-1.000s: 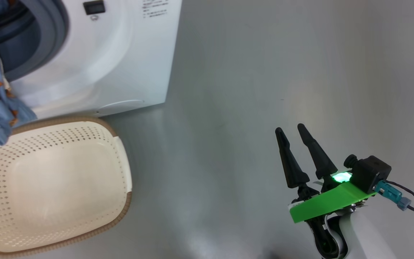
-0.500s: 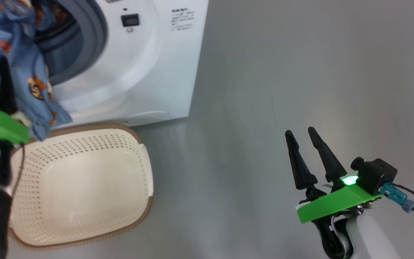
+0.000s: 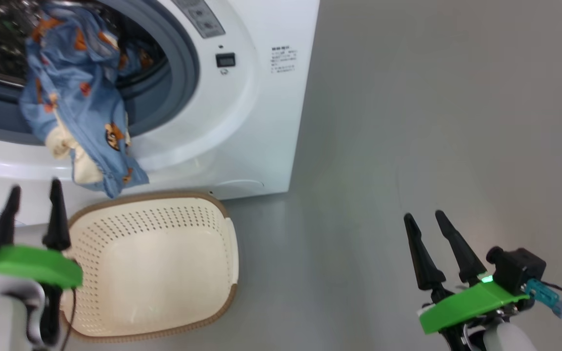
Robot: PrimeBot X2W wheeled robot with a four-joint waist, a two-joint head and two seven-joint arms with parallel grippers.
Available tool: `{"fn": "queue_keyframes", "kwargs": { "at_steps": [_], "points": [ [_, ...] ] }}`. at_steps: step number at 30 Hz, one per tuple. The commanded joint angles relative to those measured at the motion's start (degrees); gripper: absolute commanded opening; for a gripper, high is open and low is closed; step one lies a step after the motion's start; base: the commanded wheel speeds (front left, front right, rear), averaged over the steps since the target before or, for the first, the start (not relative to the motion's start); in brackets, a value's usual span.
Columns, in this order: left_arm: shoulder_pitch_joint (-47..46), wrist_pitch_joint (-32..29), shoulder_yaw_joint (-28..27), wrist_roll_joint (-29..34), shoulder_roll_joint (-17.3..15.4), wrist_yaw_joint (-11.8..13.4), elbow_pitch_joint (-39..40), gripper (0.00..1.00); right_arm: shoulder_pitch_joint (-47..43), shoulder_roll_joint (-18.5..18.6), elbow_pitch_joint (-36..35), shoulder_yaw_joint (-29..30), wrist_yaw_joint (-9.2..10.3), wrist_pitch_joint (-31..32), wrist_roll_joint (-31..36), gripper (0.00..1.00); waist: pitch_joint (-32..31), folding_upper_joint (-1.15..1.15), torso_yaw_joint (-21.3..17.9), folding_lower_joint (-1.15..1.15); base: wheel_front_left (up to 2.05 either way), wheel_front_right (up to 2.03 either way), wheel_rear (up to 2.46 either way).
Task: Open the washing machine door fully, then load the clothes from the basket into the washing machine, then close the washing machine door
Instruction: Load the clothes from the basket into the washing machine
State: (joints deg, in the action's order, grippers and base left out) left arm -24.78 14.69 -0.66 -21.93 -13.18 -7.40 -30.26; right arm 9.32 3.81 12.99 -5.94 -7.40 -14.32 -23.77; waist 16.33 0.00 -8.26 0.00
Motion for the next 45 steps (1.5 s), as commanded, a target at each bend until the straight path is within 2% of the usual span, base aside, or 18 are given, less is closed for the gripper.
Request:
{"fn": "queue_keyframes", "kwargs": {
  "at_steps": [1, 18, 35, 45],
  "points": [
    [2.2, 0.3, -2.6, 0.9, -1.4, -0.1, 2.5, 1.0, -1.2, 0.6, -1.0, -0.9, -0.09, -0.7, 0.4, 1.0, -3.0, 0.0, 1.7, 0.0, 0.0, 0.0, 0.0],
    [20.9, 0.3, -7.3, 4.2, 3.8, -0.1, 15.7, 1.0, -7.0, 3.3, -1.4, 0.1, -0.09, -0.7, -0.5, 1.0, -8.6, 0.0, 3.8, 0.0, 0.0, 0.0, 0.0],
    [22.5, 0.3, -8.3, 3.2, 4.7, -0.1, 17.9, 1.0, -7.2, 3.3, -1.9, 0.4, -0.09, -0.7, -0.4, 1.0, -8.4, 0.0, 3.6, 0.0, 0.0, 0.0, 0.0],
    [19.9, 0.3, -7.6, 0.9, 4.0, -0.1, 16.7, 1.0, -5.8, 2.3, -2.8, 0.8, -0.09, -0.7, 0.2, 1.0, -4.4, 0.0, 2.9, 0.0, 0.0, 0.0, 0.0]
  ]
}}
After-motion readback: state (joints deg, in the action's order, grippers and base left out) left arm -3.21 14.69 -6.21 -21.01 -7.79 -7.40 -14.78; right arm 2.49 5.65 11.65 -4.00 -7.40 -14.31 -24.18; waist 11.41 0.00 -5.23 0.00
